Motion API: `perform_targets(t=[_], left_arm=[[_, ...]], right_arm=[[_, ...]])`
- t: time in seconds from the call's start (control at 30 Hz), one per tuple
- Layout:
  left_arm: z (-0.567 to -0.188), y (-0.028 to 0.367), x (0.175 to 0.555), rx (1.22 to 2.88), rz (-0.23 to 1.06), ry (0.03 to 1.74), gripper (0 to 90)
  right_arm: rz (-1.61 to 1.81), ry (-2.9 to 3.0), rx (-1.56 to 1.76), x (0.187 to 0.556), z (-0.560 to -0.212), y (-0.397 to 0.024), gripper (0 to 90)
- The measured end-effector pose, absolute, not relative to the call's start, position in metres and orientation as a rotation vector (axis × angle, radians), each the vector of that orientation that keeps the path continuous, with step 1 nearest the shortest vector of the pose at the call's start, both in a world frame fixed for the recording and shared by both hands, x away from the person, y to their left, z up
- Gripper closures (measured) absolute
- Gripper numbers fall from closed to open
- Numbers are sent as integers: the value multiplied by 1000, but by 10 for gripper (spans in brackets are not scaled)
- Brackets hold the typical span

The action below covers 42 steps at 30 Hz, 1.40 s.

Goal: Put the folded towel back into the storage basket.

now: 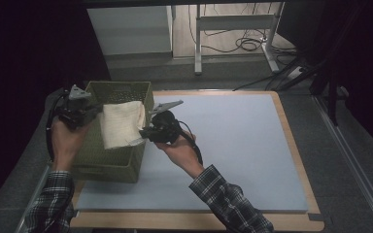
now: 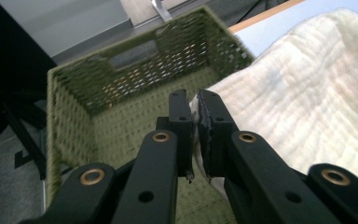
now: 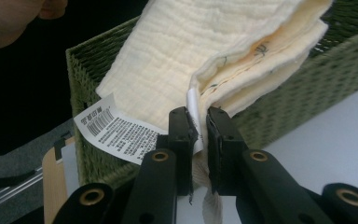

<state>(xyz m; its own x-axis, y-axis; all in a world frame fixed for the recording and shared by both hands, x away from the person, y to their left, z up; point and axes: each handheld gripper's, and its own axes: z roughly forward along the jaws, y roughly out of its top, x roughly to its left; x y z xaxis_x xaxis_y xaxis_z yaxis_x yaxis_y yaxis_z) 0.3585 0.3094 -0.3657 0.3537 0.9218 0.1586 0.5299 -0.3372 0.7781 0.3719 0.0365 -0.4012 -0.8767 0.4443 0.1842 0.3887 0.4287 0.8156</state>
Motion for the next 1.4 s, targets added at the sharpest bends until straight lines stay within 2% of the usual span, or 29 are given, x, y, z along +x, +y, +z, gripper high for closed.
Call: perform_targets(t=[0.53,0.73,1.4], left_arm=[[-389,355,347,1995,795,1367,847],[-403,360,346,2016,778,1385,847],[-433,333,355,2123,715,1341,844]], right_arm=[[1413,2700,716,357,-428,107,806],[1364,2741,698,348,-439,124,802],[1264,2752,789,330,-450,115,795]])
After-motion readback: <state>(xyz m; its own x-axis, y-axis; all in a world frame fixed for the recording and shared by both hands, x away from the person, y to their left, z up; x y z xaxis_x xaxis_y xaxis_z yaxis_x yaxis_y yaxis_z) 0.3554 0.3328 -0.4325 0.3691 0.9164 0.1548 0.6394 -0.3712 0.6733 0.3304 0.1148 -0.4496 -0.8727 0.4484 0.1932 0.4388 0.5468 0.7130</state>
